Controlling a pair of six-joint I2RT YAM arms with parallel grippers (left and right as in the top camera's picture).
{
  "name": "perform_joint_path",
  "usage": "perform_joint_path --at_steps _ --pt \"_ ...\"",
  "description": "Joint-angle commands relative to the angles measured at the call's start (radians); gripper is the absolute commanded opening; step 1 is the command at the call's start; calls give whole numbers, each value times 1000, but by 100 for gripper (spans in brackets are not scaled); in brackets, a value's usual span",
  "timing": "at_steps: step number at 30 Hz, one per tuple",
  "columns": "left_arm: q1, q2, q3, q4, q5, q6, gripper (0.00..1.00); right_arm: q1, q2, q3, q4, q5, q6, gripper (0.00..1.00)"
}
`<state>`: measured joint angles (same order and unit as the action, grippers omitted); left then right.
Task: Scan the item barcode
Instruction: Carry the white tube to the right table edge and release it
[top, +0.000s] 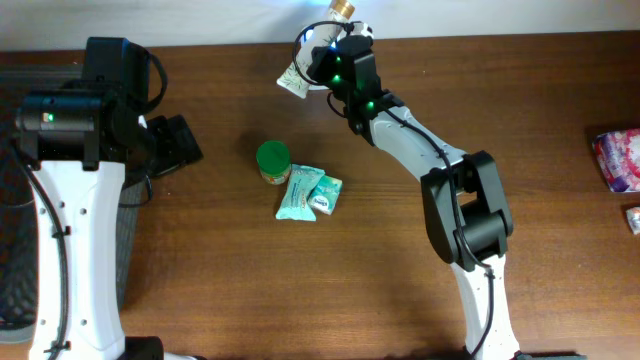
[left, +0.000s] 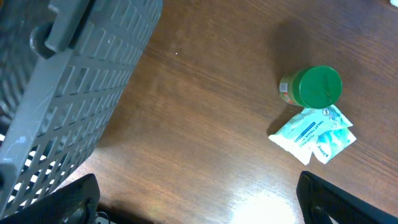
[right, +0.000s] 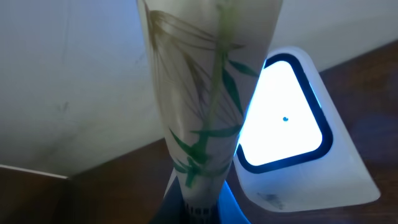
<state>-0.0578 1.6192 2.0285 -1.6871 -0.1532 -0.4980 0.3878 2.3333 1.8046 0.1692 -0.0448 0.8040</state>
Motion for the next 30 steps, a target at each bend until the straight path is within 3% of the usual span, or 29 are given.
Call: perform_joint_path --at_steps 1,4,10,14,17,24,26,27,28,30 --pt "4 -16 11 -1 0 -13 99 -35 -43 36 -27 16 -53 4" --pt "4 -16 11 -1 0 -13 99 -91 -107 41 -122 0 -140 4" --pt "4 -16 11 -1 0 -13 99 -333 -315 42 -663 -3 -592 4" --pt "4 -16 11 -1 0 -13 99 -540 -312 39 -1011 62 -963 4" --pt "4 -16 11 -1 0 -13 99 -663 -279 33 -1107 156 -972 4" --pt "4 -16 11 -1 0 -13 99 -884 -174 24 -1108 155 -972 7" --pt "4 -16 11 -1 0 -13 99 -917 -159 24 -1104 155 -972 26" --pt "4 -16 11 -1 0 -13 99 -936 -159 24 -1100 168 -971 26" --pt "4 -16 11 -1 0 -13 99 -950 -160 25 -1096 228 -935 30" --pt "4 -16 11 -1 0 -13 99 -965 -169 32 -1106 319 -803 49"
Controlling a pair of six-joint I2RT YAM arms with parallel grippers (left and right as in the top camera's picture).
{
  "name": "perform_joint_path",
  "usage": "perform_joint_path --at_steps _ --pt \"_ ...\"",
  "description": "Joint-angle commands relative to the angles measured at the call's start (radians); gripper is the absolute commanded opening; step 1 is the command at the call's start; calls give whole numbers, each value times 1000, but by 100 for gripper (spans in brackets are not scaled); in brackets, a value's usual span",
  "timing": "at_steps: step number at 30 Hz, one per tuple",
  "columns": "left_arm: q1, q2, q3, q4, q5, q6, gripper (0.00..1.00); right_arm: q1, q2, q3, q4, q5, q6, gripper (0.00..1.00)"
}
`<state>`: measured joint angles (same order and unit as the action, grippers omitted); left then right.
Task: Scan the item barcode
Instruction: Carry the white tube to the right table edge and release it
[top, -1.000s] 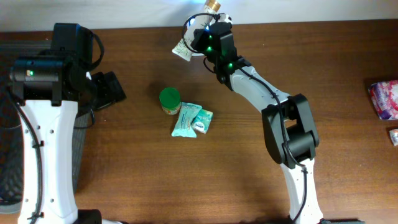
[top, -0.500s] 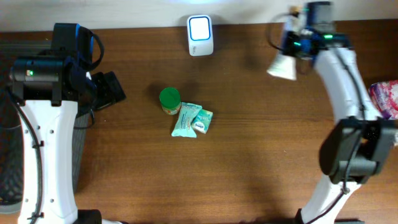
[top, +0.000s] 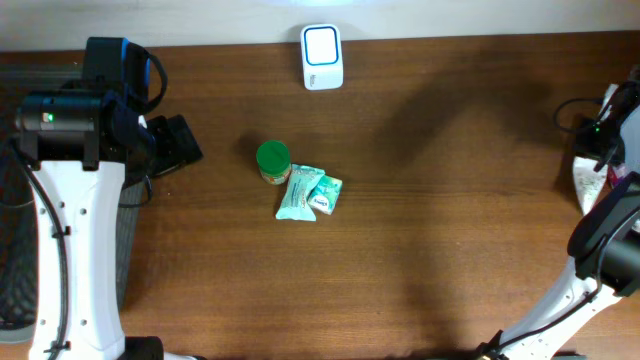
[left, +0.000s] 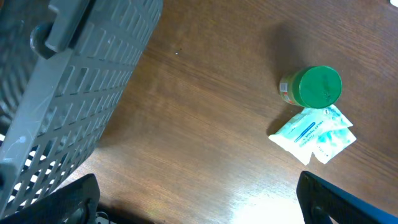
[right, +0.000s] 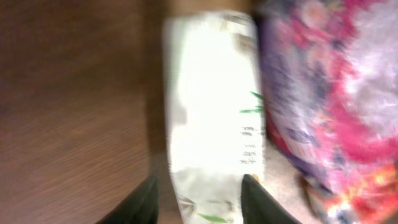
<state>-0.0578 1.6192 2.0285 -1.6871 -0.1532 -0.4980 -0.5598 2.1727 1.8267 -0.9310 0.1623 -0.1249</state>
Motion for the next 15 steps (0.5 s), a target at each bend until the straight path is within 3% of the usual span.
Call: perform_joint_path --at_steps 1,4,6,8,11,14,15 --pt "4 -16 11 -1 0 -12 99 -18 -23 13 -16 91 172 51" --pt "4 -16 11 -1 0 -13 99 21 -88 56 -64 -247 185 53" --pt "4 -16 11 -1 0 -13 99 67 -116 63 -105 -582 184 53" --pt "4 -16 11 -1 0 -13 99 151 -112 54 -190 -793 182 62" --pt "4 -16 11 -1 0 -13 99 319 -111 1 -259 -790 108 68" --pt "4 -16 11 -1 0 -13 99 555 -101 -105 -258 -706 96 83" --pt "4 -16 11 -1 0 -13 99 619 -100 -138 -251 -684 96 96"
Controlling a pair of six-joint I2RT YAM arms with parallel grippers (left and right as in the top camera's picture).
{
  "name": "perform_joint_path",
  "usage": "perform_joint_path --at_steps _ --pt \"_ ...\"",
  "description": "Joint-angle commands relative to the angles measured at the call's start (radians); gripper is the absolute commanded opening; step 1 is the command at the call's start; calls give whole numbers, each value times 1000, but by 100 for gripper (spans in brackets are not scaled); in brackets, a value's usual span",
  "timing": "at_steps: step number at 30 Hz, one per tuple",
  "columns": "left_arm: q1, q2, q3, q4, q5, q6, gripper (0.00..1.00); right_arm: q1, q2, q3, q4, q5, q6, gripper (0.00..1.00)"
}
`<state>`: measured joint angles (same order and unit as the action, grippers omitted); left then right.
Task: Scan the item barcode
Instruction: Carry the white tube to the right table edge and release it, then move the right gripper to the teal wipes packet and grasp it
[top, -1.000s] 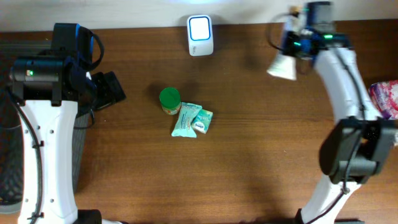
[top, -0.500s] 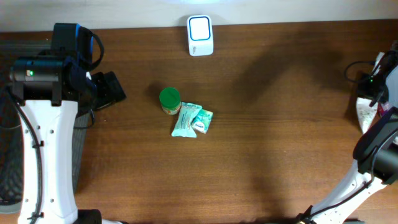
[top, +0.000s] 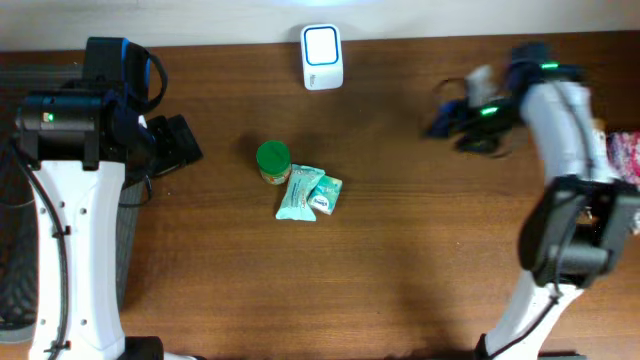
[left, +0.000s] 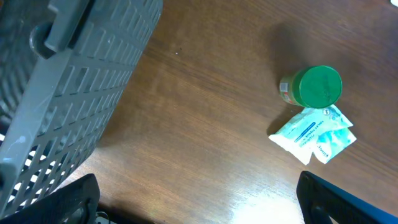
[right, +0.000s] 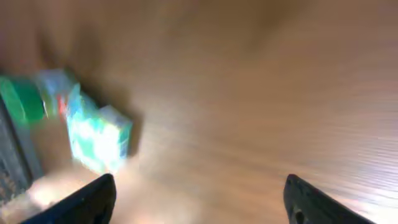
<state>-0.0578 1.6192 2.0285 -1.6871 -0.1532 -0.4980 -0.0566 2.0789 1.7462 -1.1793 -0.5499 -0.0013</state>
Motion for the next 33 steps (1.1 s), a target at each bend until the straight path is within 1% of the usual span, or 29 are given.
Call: perform_joint_path --at_steps 1,3,5,7,8,10,12,13,14,18,19,20,21,23,26,29,33 --pt "4 -16 11 -1 0 -13 99 214 -5 -112 35 40 -27 99" --pt "4 -16 11 -1 0 -13 99 312 -5 -163 105 39 4 99" --pt "4 -16 11 -1 0 -12 99 401 -4 -203 201 63 106 99" --pt "4 -16 11 -1 0 -13 99 451 -4 -209 239 138 243 99" --pt "4 -16 11 -1 0 -13 99 471 -4 -209 251 166 290 93" --pt "4 -16 11 -1 0 -13 99 496 -3 -210 280 174 319 64" --pt "4 -16 11 -1 0 -13 99 510 1 -210 298 201 366 52" --pt "4 -16 11 -1 0 -13 99 518 4 -210 303 220 393 43" --pt "4 -16 11 -1 0 -13 99 521 6 -210 306 230 404 40" --pt "4 -16 11 -1 0 -13 99 549 8 -212 364 261 403 40" --pt "4 -16 11 -1 0 -13 99 555 8 -212 366 291 404 39" --pt "4 -16 11 -1 0 -13 99 563 8 -214 364 368 404 37" --pt "4 -16 11 -1 0 -13 99 566 8 -220 365 402 410 38" --pt "4 -16 11 -1 0 -13 99 566 8 -249 378 434 449 37" --pt "4 -16 11 -1 0 -13 99 567 8 -304 403 460 448 38" --pt "4 -16 11 -1 0 -13 99 552 2 -295 306 519 450 34" --pt "4 -16 11 -1 0 -13 99 490 -21 -188 64 671 456 33"
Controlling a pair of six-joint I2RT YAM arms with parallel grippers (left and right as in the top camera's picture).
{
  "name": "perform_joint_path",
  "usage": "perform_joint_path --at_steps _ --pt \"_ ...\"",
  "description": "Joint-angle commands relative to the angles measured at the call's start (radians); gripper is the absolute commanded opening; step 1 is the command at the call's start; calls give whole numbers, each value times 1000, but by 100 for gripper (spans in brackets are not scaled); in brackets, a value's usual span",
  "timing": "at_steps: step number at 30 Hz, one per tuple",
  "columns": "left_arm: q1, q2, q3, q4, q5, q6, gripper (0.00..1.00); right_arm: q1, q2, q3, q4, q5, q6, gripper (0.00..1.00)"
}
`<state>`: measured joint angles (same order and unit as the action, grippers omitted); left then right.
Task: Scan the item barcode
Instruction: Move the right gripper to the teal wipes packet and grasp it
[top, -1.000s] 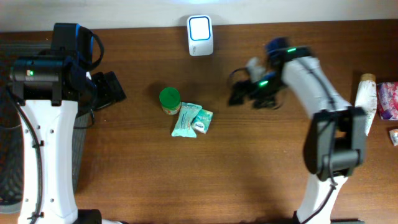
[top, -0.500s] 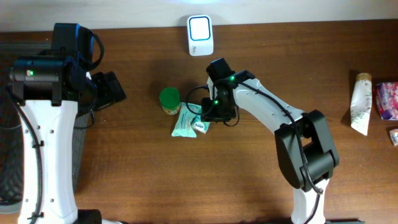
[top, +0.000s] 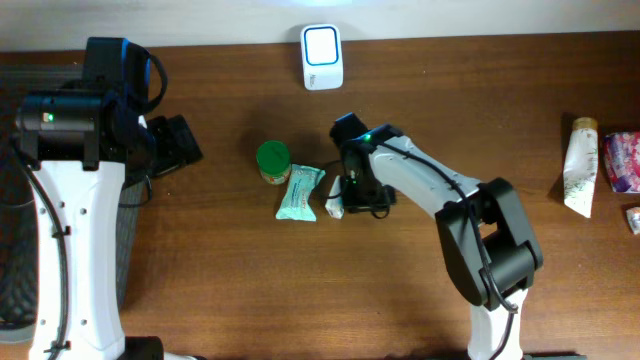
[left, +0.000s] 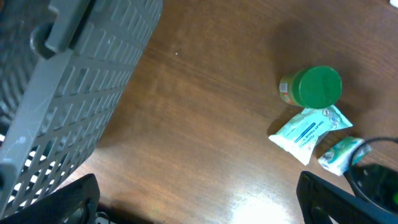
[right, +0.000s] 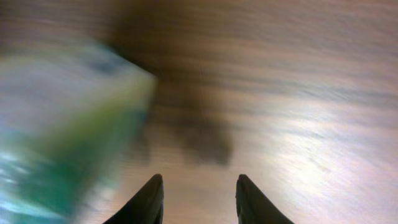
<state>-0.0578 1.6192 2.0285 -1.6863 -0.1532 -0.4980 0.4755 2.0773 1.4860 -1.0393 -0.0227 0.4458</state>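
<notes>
A white scanner (top: 322, 44) with a lit window stands at the table's back edge. Mid-table are a green-lidded jar (top: 273, 160), a teal packet (top: 301, 192) and a small green-and-white box (top: 335, 205). My right gripper (top: 352, 194) is low over the wood right beside that box. In the right wrist view the box (right: 62, 143) is a blur left of the left finger, and the right gripper (right: 199, 178) is open with only bare wood in its gap. My left gripper (left: 199, 208) is open wide by the basket, far from the items.
A grey slatted basket (left: 68, 81) stands at the table's left edge under my left arm. A white tube (top: 578, 168) and a pink flowered packet (top: 622, 160) lie at the far right edge, with a small item (top: 633, 219) below them.
My right gripper was open wide over the back right of the table; now it is down beside the small box, fingers closer together. The box has turned and sits slightly apart from the teal packet.
My right gripper first held the white tube up against the scanner's lit window. Then it had the tube at the far right next to the pink packet. Then it was empty and back over the table, and now it is at the small box. My left arm stayed still.
</notes>
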Motion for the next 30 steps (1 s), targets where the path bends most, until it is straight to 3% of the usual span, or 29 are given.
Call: perform_joint_path --at_steps 1,3,8,10,11,13,17,19,23,26,30 --pt "4 -16 11 -2 0 -13 99 -56 -22 107 -135 171 9 34" --pt "4 -16 11 -2 0 -13 99 -66 -22 165 -194 135 6 37" --pt "4 -16 11 -2 0 -13 99 -55 -24 212 -140 -158 -53 41" --pt "4 -16 11 -2 0 -13 99 -56 -24 261 -113 -208 -51 54" --pt "4 -16 11 -2 0 -13 99 -54 -24 263 -96 -211 -35 54" --pt "4 -16 11 -2 0 -13 99 -41 -23 262 -78 -193 27 54" --pt "4 -16 11 -2 0 -13 99 53 -9 240 -39 53 144 54" --pt "4 -16 11 -2 0 -13 99 83 6 212 -10 61 181 54" --pt "4 -16 11 -2 0 -13 99 94 24 164 13 67 188 53" --pt "4 -16 11 -2 0 -13 99 93 25 103 34 116 188 41" --pt "4 -16 11 -2 0 -13 99 56 16 98 -56 203 188 40"
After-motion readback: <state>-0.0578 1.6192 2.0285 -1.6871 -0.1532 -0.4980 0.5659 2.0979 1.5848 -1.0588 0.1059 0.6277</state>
